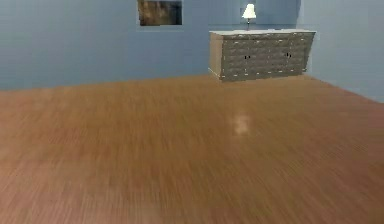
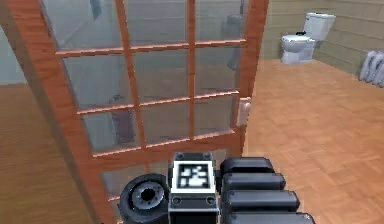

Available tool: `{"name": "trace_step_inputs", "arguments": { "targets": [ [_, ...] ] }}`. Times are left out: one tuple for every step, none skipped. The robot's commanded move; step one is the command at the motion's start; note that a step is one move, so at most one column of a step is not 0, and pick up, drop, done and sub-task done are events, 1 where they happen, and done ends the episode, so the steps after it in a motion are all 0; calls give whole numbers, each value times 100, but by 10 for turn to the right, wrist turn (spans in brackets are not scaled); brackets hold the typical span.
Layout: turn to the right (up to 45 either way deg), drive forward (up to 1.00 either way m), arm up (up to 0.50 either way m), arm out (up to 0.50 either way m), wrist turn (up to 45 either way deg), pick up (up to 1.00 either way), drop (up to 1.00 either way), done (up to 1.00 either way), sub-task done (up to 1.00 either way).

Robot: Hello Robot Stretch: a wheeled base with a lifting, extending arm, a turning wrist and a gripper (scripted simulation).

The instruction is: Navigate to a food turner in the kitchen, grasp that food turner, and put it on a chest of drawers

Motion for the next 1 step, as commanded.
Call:
{"name": "trace_step_inputs", "arguments": {
  "targets": [
    [-30,0,0,0,0,0,0,0,0]
  ]
}}
